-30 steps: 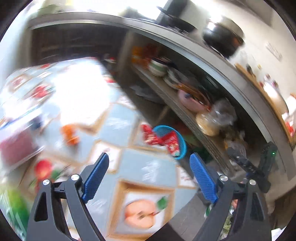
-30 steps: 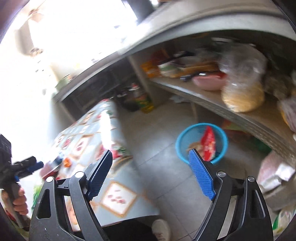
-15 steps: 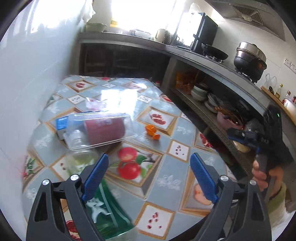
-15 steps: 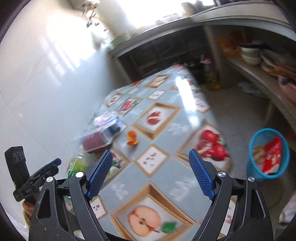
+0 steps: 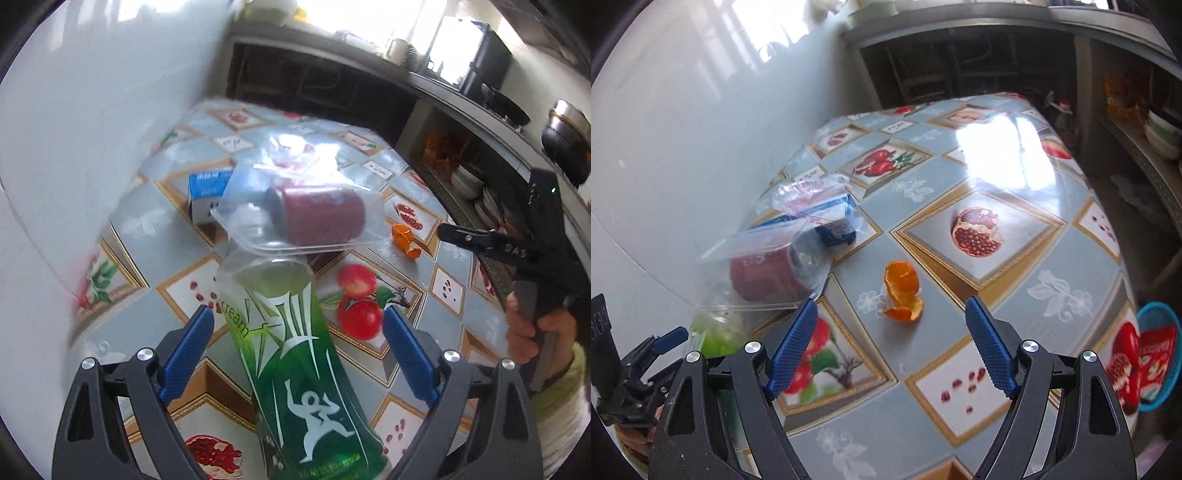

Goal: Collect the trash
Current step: 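Grasp the green plastic bottle with the left tool while the right tool grasps the orange peel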

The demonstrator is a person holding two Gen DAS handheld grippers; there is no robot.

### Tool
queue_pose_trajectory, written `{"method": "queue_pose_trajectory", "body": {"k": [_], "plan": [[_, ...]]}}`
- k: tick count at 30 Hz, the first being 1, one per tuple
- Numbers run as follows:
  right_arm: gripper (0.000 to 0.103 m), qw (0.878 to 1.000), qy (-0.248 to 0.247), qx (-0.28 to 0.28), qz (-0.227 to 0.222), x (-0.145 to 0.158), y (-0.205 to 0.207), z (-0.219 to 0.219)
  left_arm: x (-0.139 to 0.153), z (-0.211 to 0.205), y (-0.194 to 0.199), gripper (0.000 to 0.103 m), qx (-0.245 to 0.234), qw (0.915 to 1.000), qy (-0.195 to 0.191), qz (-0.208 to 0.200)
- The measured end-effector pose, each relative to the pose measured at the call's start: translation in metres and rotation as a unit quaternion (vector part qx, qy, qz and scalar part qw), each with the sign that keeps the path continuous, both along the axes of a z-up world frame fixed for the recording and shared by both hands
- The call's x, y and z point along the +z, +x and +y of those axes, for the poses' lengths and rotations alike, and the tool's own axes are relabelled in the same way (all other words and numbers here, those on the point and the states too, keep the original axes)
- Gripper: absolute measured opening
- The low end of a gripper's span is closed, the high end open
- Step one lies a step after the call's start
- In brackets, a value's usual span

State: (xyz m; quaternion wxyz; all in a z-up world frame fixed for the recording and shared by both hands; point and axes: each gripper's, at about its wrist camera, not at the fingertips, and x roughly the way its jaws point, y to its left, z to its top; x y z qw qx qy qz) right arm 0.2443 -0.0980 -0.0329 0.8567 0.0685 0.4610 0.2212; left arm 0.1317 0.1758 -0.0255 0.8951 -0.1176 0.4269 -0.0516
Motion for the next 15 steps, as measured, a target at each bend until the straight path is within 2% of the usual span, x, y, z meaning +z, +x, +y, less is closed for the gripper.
{"method": "queue_pose_trajectory", "body": {"k": [6,11,15], "plan": [[0.072,0.999,-0.033,0.004,-0.002,-0.015,0.018,0.016,-0.011,0.012,0.01,0.09,0.011,0.9988,-0.04,0.025],[0.071,0.999,-0.053,0.003,-0.014,-0.018,0.029,0.02,-0.002,0.016,0.012,0.09,0.016,0.9993,-0.035,-0.001],[0.061,0.997,-0.07,0.008,-0.011,-0.028,0.037,0.026,0.002,0.019,0.014,0.09,0.015,0.9993,-0.03,-0.015]]}}
